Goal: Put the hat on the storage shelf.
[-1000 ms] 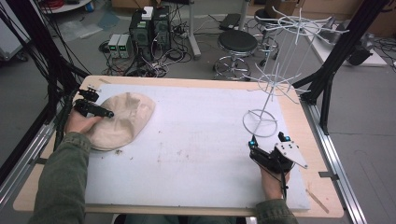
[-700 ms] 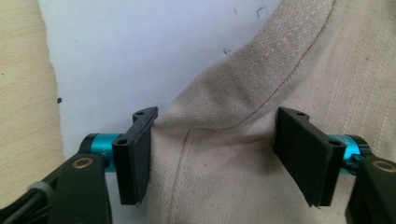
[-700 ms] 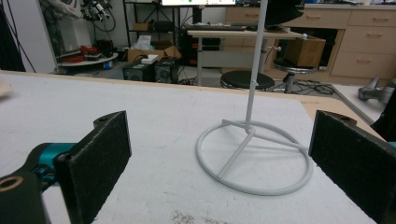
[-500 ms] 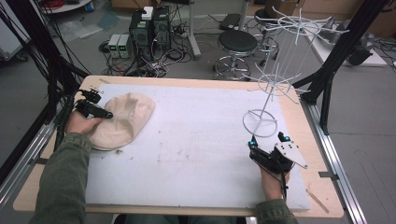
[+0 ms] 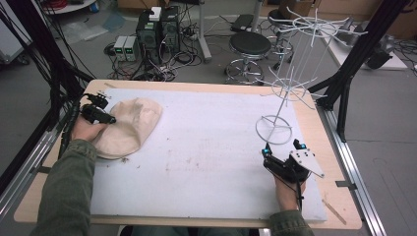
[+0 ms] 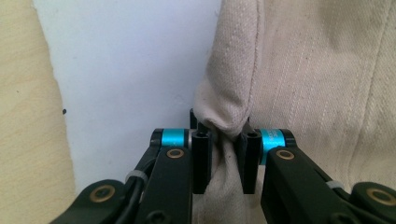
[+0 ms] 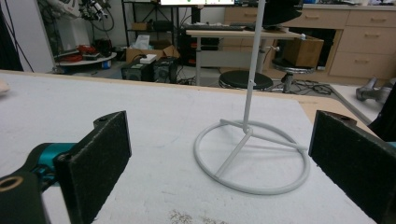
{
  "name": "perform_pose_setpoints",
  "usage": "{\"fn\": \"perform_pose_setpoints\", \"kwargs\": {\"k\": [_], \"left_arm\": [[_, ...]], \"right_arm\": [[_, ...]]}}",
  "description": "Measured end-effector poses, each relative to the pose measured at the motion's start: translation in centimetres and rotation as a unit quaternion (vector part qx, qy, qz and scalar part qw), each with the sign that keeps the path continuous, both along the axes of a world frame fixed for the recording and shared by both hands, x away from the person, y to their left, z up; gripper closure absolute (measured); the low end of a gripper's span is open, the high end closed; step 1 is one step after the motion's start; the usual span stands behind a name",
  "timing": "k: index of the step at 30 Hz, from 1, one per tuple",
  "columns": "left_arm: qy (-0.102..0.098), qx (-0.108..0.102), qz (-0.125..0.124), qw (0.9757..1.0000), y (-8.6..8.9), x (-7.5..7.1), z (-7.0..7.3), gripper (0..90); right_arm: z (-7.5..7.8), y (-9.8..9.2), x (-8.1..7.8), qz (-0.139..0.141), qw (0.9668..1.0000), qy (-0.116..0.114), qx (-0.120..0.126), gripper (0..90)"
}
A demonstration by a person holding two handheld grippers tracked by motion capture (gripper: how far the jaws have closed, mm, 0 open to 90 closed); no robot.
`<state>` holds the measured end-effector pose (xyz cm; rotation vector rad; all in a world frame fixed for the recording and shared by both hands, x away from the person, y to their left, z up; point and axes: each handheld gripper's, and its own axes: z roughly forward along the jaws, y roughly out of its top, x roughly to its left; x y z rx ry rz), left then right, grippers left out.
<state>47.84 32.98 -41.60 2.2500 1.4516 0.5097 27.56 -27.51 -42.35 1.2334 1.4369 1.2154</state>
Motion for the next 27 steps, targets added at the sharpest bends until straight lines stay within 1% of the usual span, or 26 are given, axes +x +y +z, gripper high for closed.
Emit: {"fn": "perform_pose_setpoints", "kwargs": {"k": [4, 7, 12, 14, 17, 20, 25, 27], "left_arm": [[-0.006, -0.005, 0.0, 1.0, 0.1, -0.1, 0.3, 80.0], [-0.013, -0.022, 0.004, 0.9997, 0.3, -0.3, 0.7, 79.9], [-0.024, -0.021, 0.002, 0.9995, 0.3, -0.6, 1.2, 79.9], [-0.028, -0.024, -0.001, 0.9993, 0.3, -0.7, 1.5, 80.0], [-0.041, -0.03, -0.003, 0.9987, 0.3, -1.2, 2.3, 80.0], [-0.058, -0.03, -0.006, 0.9978, 0.1, -1.9, 3.1, 80.0], [-0.091, -0.038, -0.017, 0.9949, -0.1, -3.0, 4.7, 80.0], [-0.1, -0.04, -0.021, 0.994, -0.2, -3.4, 5.2, 80.0]], "right_arm": [[0.0, 0.0, 0.0, 0.003, 1.0, 0.0, 0.001, 4.9], [0.0, 0.0, -0.1, 0.003, 1.0, -0.003, 0.001, 4.8], [0.0, 0.0, -0.1, 0.003, 1.0, -0.002, 0.002, 4.8], [0.0, 0.0, -0.1, 0.004, 1.0, -0.001, 0.003, 4.8], [0.1, 0.0, -0.2, 0.005, 1.0, -0.001, 0.002, 4.8], [0.1, -0.1, -0.2, 0.003, 1.0, -0.005, 0.0, 4.8], [0.1, 0.0, -0.2, 0.003, 1.0, -0.002, 0.002, 4.8], [0.1, 0.0, -0.2, 0.004, 1.0, -0.002, 0.001, 4.8]]}}
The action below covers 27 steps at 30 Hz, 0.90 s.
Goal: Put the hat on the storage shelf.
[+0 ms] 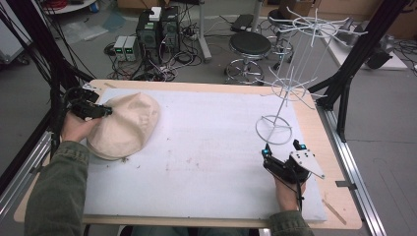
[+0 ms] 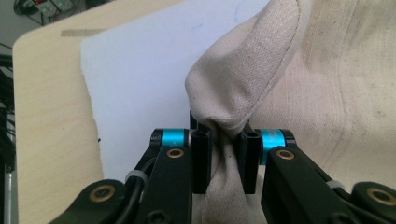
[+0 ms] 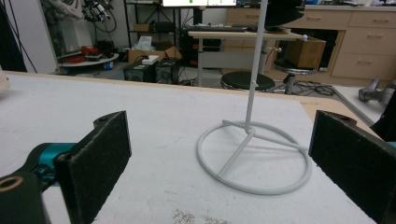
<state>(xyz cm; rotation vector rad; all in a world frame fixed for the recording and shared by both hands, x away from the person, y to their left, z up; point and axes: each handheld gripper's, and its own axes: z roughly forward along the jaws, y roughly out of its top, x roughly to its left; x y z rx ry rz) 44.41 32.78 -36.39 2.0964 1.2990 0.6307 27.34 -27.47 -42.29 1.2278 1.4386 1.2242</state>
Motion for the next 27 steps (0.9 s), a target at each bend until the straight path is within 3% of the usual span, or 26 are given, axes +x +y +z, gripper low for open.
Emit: {"fn": "perform_pose_setpoints", "kwargs": {"k": [6, 10, 13, 17, 19, 23, 27], "left_arm": [[-0.035, -0.017, -0.016, 0.9991, -0.7, -1.1, 1.4, 80.0], [-0.046, -0.027, -0.024, 0.9983, -1.1, -1.7, 2.0, 79.8], [-0.066, -0.04, -0.033, 0.9965, -1.4, -2.5, 2.7, 79.7], [-0.104, -0.061, -0.038, 0.992, -1.6, -3.7, 3.9, 79.7], [-0.129, -0.074, -0.038, 0.9881, -1.5, -4.4, 4.5, 79.7], [-0.173, -0.121, -0.034, 0.9768, -1.3, -5.7, 5.8, 79.5], [-0.222, -0.162, -0.029, 0.9611, -0.9, -6.8, 7.0, 79.5]], "right_arm": [[0.0, 0.0, 0.0, 0.0, 1.0, 0.0, 0.0, 4.8], [0.0, 0.0, 0.0, 0.002, 1.0, 0.0, 0.0, 4.9], [0.0, 0.0, 0.0, 0.001, 1.0, 0.0, 0.0, 4.8], [0.0, 0.0, 0.0, 0.001, 1.0, -0.001, -0.002, 4.8], [0.0, 0.1, 0.0, 0.001, 1.0, 0.0, -0.001, 4.9], [0.0, 0.1, 0.0, 0.001, 1.0, 0.001, -0.002, 4.8], [0.0, 0.1, 0.0, 0.003, 1.0, 0.002, -0.001, 4.9]]}}
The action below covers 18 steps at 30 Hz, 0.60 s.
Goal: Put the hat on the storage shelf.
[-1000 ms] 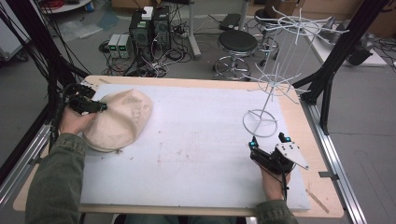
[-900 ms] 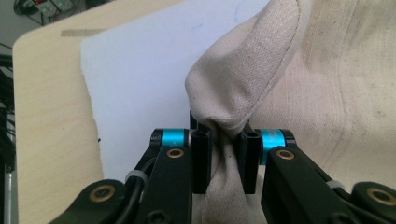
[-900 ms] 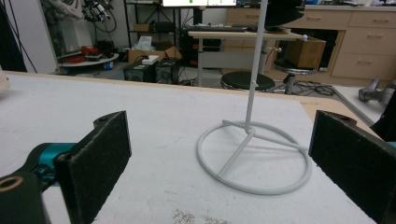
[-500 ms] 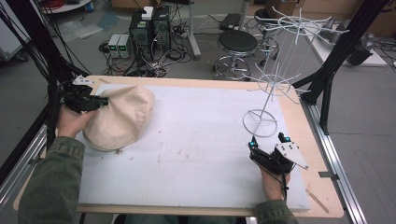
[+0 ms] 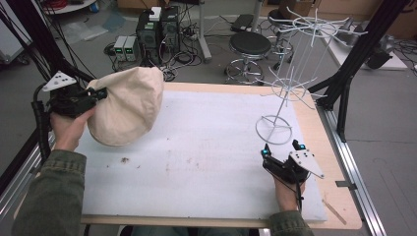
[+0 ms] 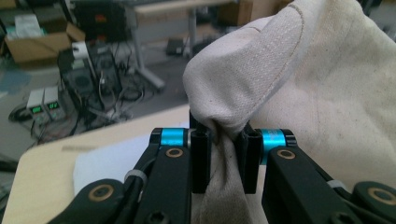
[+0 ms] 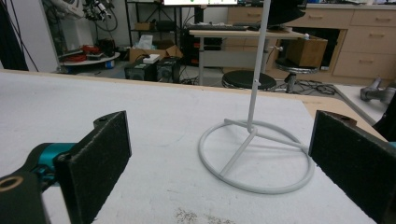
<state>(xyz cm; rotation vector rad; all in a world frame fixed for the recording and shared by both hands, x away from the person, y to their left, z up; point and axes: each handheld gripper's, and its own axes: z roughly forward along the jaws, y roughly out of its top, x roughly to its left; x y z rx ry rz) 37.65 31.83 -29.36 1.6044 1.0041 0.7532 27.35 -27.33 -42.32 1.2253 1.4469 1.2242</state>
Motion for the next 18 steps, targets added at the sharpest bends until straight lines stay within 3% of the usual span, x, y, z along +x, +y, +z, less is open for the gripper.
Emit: {"fn": "perform_pose_setpoints", "kwargs": {"k": [4, 7, 9, 15, 18], "left_arm": [[-0.044, -0.041, -0.008, 0.9981, 0.1, -1.0, 1.0, 79.4], [-0.082, -0.055, -0.013, 0.995, 0.0, -1.7, 1.6, 79.4], [-0.116, -0.074, -0.018, 0.9904, -0.2, -2.2, 2.2, 79.5], [-0.16, -0.112, -0.043, 0.9798, -1.0, -3.1, 3.9, 79.5], [-0.188, -0.124, -0.053, 0.973, -1.8, -3.7, 4.9, 79.5]], "right_arm": [[0.0, 0.0, 0.0, -0.001, 1.0, 0.0, 0.0, 4.8], [0.0, 0.0, 0.0, 0.0, 1.0, 0.001, 0.001, 4.8], [0.0, 0.0, 0.0, -0.001, 1.0, 0.0, 0.0, 4.9], [0.0, -0.1, -0.1, -0.003, 1.0, -0.002, 0.002, 4.8], [0.1, -0.1, -0.1, -0.004, 1.0, -0.004, 0.004, 4.8]]}}
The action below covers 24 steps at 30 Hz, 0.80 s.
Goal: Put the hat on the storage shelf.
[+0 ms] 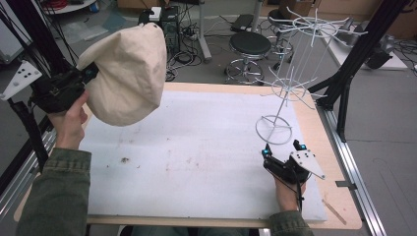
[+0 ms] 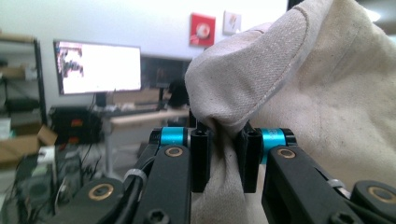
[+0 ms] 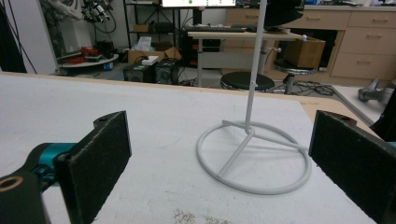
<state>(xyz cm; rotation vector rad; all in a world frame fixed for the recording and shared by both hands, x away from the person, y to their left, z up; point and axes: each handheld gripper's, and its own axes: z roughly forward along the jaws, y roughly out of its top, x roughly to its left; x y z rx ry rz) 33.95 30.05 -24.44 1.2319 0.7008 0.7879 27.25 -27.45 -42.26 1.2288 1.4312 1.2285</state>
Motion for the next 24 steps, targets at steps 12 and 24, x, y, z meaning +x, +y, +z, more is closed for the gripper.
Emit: {"fn": "perform_pose_setpoints", "kwargs": {"k": [12, 24], "left_arm": [[-0.053, -0.031, -0.046, 0.997, -2.4, -0.2, 2.2, 79.4], [-0.062, -0.042, -0.08, 0.9939, -4.6, 1.0, 4.0, 79.4]], "right_arm": [[0.0, -0.1, -0.1, 0.0, 1.0, 0.0, 0.003, 4.8], [0.0, -0.2, -0.1, 0.0, 1.0, -0.001, 0.006, 4.8]]}}
